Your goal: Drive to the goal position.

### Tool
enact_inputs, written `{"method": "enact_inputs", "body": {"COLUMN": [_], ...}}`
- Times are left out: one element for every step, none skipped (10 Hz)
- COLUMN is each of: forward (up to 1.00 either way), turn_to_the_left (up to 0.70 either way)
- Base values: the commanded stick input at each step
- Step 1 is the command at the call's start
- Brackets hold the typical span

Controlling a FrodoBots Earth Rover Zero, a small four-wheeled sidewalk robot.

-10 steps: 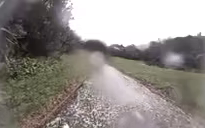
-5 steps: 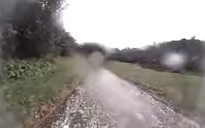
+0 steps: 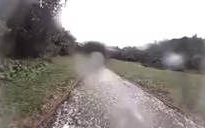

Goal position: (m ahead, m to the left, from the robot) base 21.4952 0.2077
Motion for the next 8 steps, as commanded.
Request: {"method": "enact_inputs", "body": {"forward": [0.7, 0.7, 0.7, 0.7, 0.7, 0.7, 0.7, 0.7], "turn_to_the_left": [0.0, 0.0, 0.0, 0.0, 0.0, 0.0, 0.0, 0.0]}}
